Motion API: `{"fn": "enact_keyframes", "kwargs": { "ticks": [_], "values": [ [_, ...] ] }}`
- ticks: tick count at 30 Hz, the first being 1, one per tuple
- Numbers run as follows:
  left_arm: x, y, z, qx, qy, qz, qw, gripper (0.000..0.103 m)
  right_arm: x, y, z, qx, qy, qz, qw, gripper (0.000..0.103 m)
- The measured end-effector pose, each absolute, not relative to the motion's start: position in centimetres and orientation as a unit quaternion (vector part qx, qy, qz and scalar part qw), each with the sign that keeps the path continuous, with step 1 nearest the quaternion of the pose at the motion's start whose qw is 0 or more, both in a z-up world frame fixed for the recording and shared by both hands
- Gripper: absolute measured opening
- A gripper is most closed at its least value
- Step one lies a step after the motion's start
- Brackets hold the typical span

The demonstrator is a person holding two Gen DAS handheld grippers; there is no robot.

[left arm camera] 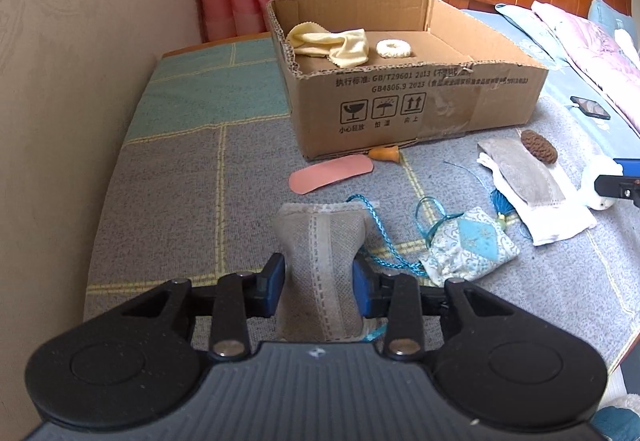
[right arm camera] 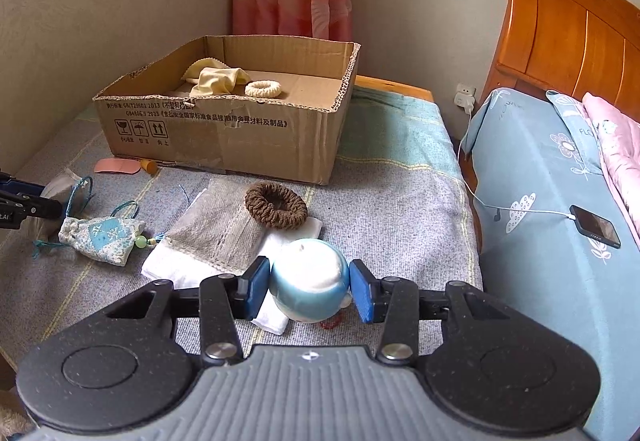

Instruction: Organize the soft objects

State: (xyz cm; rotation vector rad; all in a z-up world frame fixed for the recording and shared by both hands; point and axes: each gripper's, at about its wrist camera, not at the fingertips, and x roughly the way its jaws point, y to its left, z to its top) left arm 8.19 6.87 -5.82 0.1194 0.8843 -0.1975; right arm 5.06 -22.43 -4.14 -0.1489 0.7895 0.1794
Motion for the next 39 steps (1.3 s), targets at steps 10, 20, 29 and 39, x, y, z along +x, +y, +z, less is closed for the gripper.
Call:
{"fn": "enact_keyframes", "kwargs": {
  "ticks": [10, 20, 29, 39],
  "values": [
    [9.5, 7.3, -6.6, 0.027, 0.443, -0.104, 0.89, 0.056, 5.2, -22.7, -4.2, -0.065, 0.384, 0.087, 0.917, 0.049],
    [9.3, 8.6, -4.0, -0.01, 0.438, -0.105, 0.893, 0.031, 5.1, -22.9, -4.2, -0.058, 0.383, 0.089, 0.918, 0.049],
    [8.5, 8.7, 0.4, -0.006, 0.381, -0.1, 0.919, 0.024, 4.9, -23.0, -4.1, -0.058, 0.378, 0.092, 0.919, 0.049],
    [9.2, 7.1, -1.3, 0.021, 0.405, -0.106, 0.908, 0.027, 4.4, -23.2, -3.8, -0.052, 0.371, 0.094, 0.922, 0.049]
  ]
}}
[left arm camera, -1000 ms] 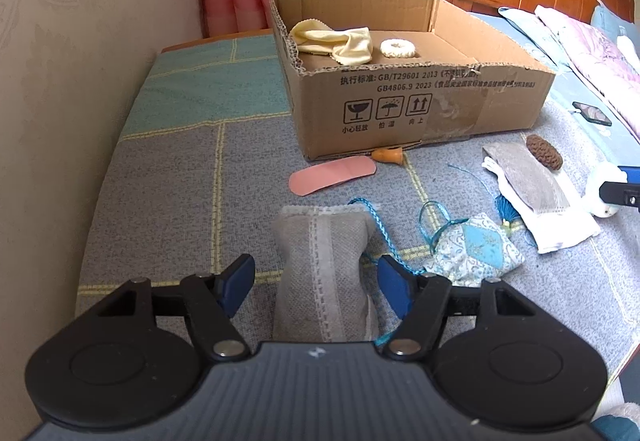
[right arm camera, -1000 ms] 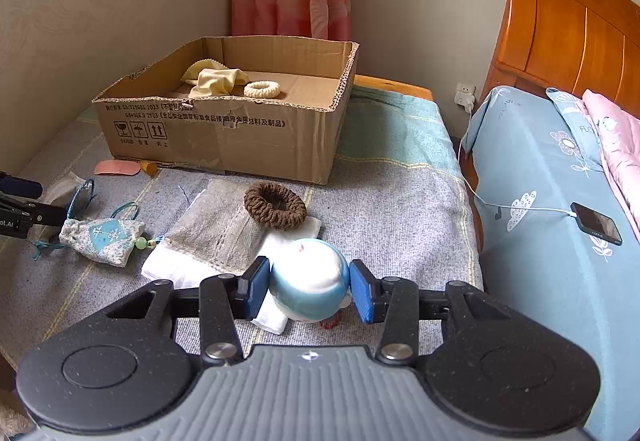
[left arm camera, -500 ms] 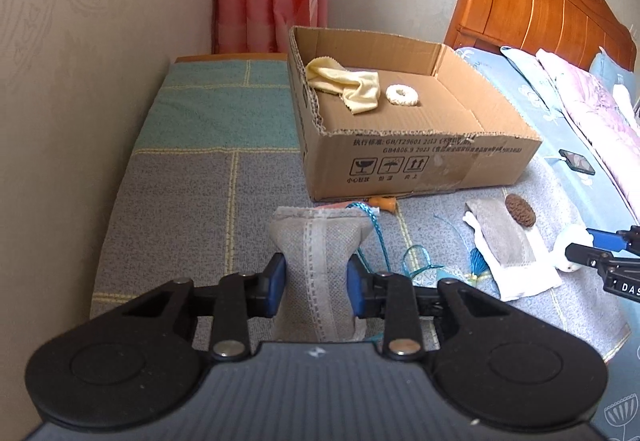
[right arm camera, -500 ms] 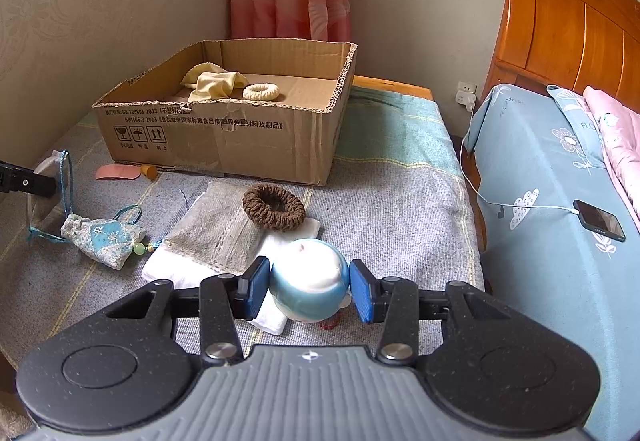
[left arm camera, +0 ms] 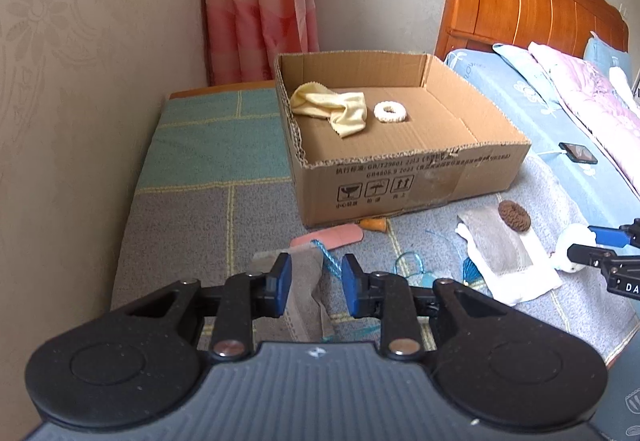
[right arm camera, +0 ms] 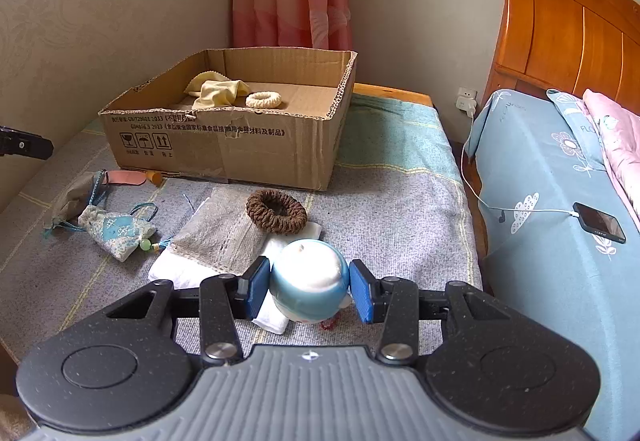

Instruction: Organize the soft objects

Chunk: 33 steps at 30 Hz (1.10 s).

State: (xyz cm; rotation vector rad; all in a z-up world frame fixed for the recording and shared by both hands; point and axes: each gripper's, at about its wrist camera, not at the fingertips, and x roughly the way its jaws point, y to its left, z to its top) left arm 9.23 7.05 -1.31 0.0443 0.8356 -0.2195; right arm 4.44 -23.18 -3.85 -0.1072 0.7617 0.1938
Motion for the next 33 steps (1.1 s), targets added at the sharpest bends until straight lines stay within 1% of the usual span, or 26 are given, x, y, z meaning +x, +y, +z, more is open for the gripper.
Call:
{"fn": "enact_keyframes", "kwargs": {
  "ticks": [2, 3, 4, 6, 8, 10, 16, 19, 24, 26, 28, 29, 30, 31, 33],
  "values": [
    [9.0, 6.3, -2.2, 0.027, 0.414, -0.121, 0.902, 0.031, 4.4, -23.2, -3.8, -0.053, 0.371, 0.095, 0.922, 0.049],
    [8.8, 5.8, -2.4, 0.033, 0.416, -0.129, 0.899, 0.045, 4.4, -23.2, -3.8, -0.053, 0.371, 0.094, 0.922, 0.049],
    [8.6, 5.3, -2.6, 0.04, 0.414, -0.136, 0.899, 0.064, 4.4, -23.2, -3.8, -0.053, 0.371, 0.095, 0.922, 0.049],
    [8.0, 4.1, -2.7, 0.058, 0.4, -0.151, 0.902, 0.077, 4.5, -23.3, -3.9, -0.055, 0.372, 0.094, 0.922, 0.049],
    [7.6, 2.7, -2.9, 0.078, 0.393, -0.172, 0.9, 0.079, 4.5, -23.3, -3.9, -0.055, 0.373, 0.093, 0.921, 0.049],
    [7.8, 1.8, -3.4, 0.078, 0.402, -0.184, 0.894, 0.084, 4.6, -23.3, -4.0, -0.054, 0.375, 0.093, 0.921, 0.049],
    [9.0, 0.0, -6.0, 0.07, 0.44, -0.178, 0.877, 0.084, 4.9, -23.3, -4.2, -0.054, 0.378, 0.092, 0.92, 0.049],
    [9.5, -0.3, -6.8, 0.057, 0.444, -0.173, 0.877, 0.084, 5.0, -23.3, -4.2, -0.055, 0.379, 0.093, 0.919, 0.049],
    [9.6, -1.4, -7.3, 0.071, 0.437, -0.157, 0.883, 0.083, 5.1, -23.2, -4.3, -0.055, 0.379, 0.093, 0.919, 0.049],
    [9.7, -1.3, -7.2, 0.067, 0.433, -0.15, 0.886, 0.077, 5.1, -23.2, -4.3, -0.055, 0.379, 0.093, 0.919, 0.049],
    [9.8, -1.1, -6.9, 0.064, 0.429, -0.146, 0.889, 0.057, 5.1, -23.2, -4.3, -0.054, 0.379, 0.093, 0.919, 0.049],
    [9.9, -1.0, -6.7, 0.065, 0.428, -0.142, 0.89, 0.05, 5.1, -23.2, -4.3, -0.054, 0.379, 0.093, 0.919, 0.049],
    [9.9, -0.7, -6.4, 0.066, 0.426, -0.142, 0.891, 0.039, 5.1, -23.2, -4.3, -0.054, 0.379, 0.093, 0.919, 0.049],
    [9.9, -0.3, -6.1, 0.064, 0.424, -0.142, 0.892, 0.033, 5.1, -23.2, -4.3, -0.055, 0.379, 0.093, 0.919, 0.049],
    [9.9, 0.3, -5.2, 0.061, 0.418, -0.144, 0.895, 0.033, 5.2, -23.3, -4.3, -0.054, 0.379, 0.094, 0.919, 0.049]
  ]
}}
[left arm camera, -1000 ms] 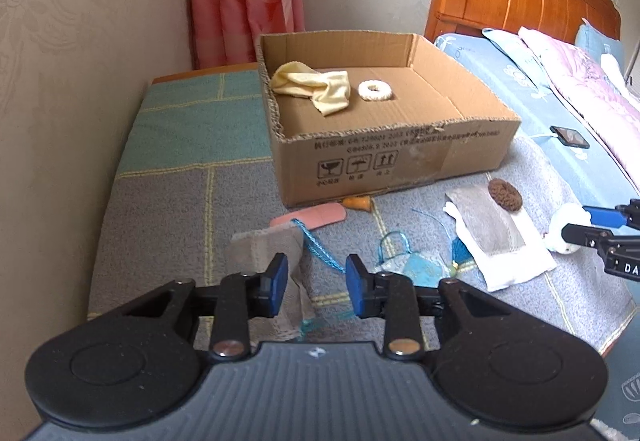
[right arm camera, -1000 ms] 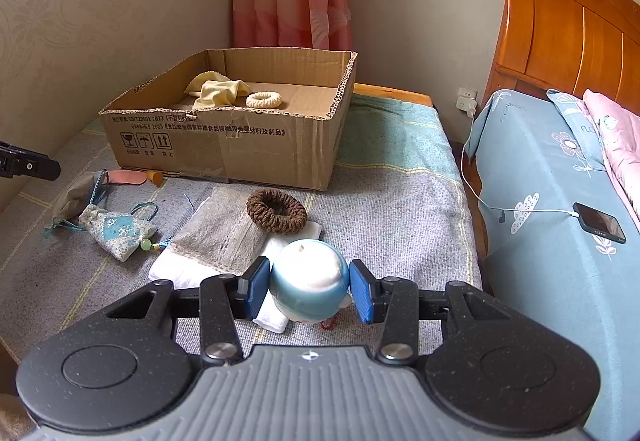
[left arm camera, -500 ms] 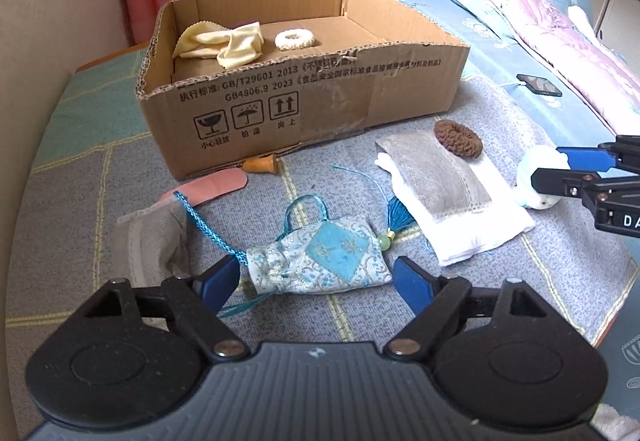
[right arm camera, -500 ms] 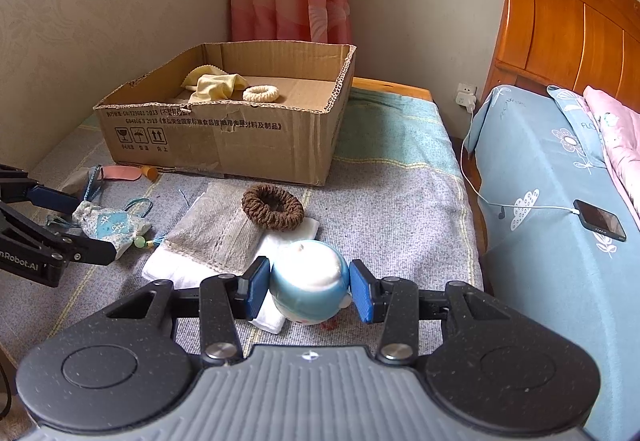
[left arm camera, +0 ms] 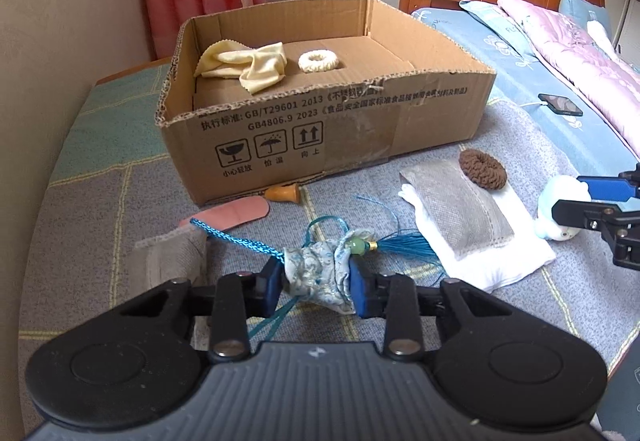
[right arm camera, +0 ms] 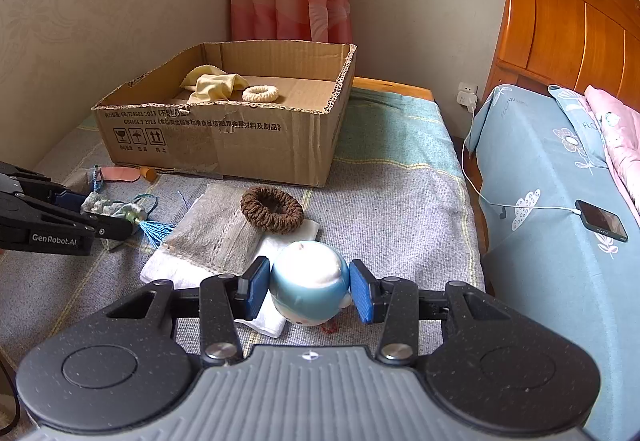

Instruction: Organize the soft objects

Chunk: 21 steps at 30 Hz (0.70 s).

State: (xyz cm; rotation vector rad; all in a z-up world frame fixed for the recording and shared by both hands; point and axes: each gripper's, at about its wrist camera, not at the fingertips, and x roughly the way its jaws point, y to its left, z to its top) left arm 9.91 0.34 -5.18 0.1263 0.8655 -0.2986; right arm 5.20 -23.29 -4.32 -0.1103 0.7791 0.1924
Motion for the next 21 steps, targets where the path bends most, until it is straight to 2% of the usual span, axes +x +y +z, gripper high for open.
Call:
{"fn": "enact_keyframes", "kwargs": {
  "ticks": [12, 21],
  "values": [
    [9.7, 2.3, 2.2, 0.08, 0.361, -0.167, 0.914, 0.032, 4.8, -23.2, -3.8, -0.06, 0.37, 0.099, 0.922, 0.048],
    [12.3, 1.3, 5.2, 0.094, 0.342, -0.191, 0.915, 0.033, 4.3, -22.6, -2.0, -0.082, 0.349, 0.113, 0.927, 0.048]
  ]
}}
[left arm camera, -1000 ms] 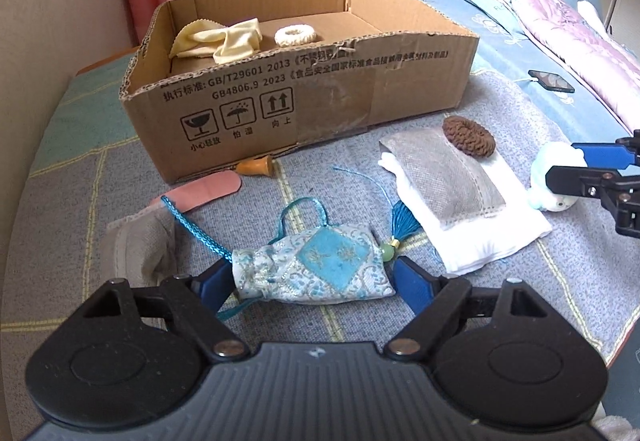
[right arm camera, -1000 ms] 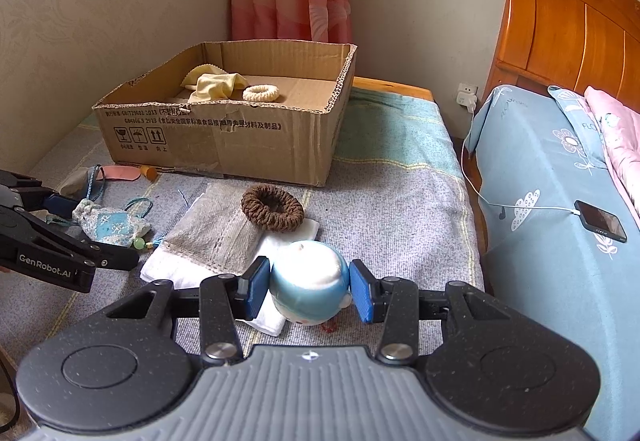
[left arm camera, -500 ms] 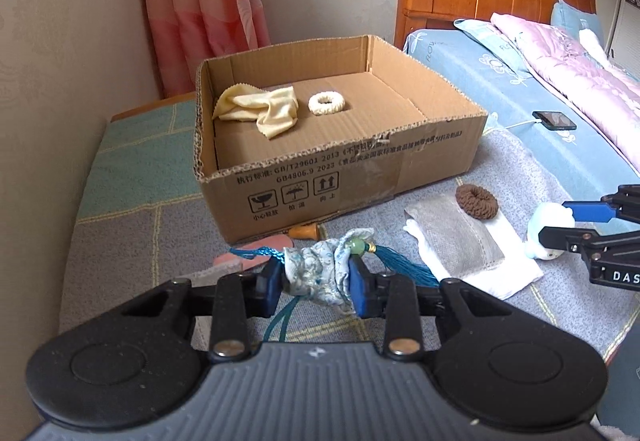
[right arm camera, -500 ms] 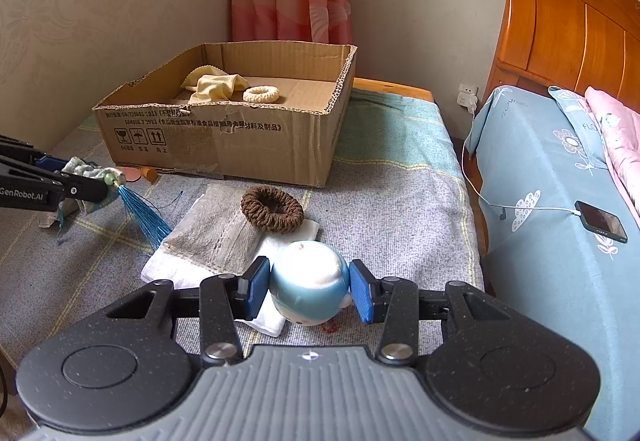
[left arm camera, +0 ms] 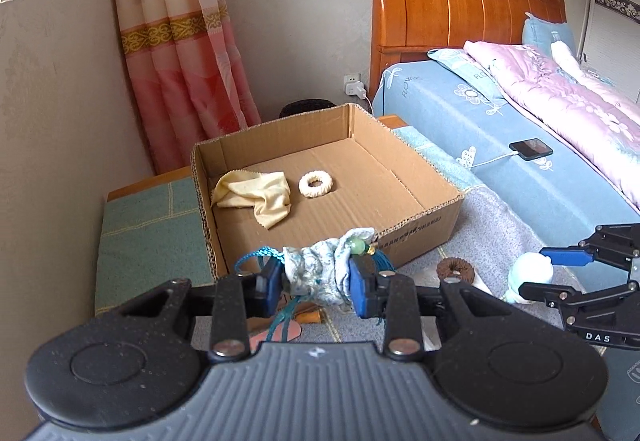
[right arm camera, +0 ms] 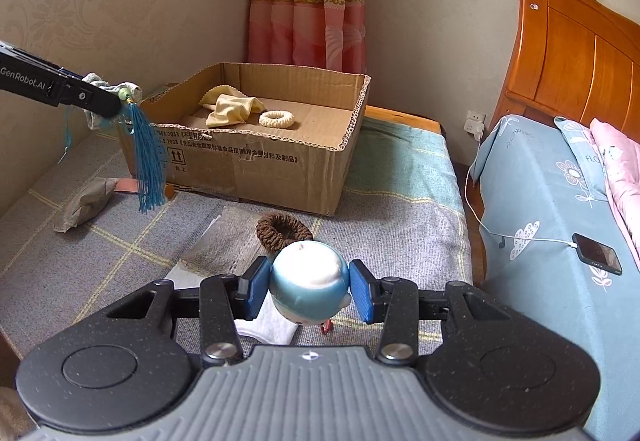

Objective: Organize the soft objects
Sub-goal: 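Carry the blue sachet into the box and open the left tool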

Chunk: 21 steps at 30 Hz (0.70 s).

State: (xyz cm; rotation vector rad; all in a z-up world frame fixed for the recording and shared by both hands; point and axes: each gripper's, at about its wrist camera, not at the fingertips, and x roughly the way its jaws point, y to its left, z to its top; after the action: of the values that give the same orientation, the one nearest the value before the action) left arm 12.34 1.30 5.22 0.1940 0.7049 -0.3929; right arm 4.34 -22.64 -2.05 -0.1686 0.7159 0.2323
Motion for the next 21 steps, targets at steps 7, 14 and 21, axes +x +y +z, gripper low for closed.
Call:
{"fn": "enact_keyframes", "kwargs": {
  "ticks": [7, 14, 21],
  "values": [
    [17.1, 0.4, 6.2, 0.096, 0.329, -0.177, 0.923, 0.035, 4.6, -22.1, -0.4, -0.094, 0.33, 0.123, 0.931, 0.048],
    [19.6, 0.0, 4.5, 0.085, 0.322, -0.146, 0.932, 0.088, 5.2, -21.5, 0.8, -0.102, 0.315, 0.131, 0.934, 0.048],
    [18.3, 1.1, 3.7, 0.071, 0.335, -0.161, 0.926, 0.089, 6.0, -20.8, 1.5, -0.11, 0.309, 0.133, 0.935, 0.048]
  ]
}}
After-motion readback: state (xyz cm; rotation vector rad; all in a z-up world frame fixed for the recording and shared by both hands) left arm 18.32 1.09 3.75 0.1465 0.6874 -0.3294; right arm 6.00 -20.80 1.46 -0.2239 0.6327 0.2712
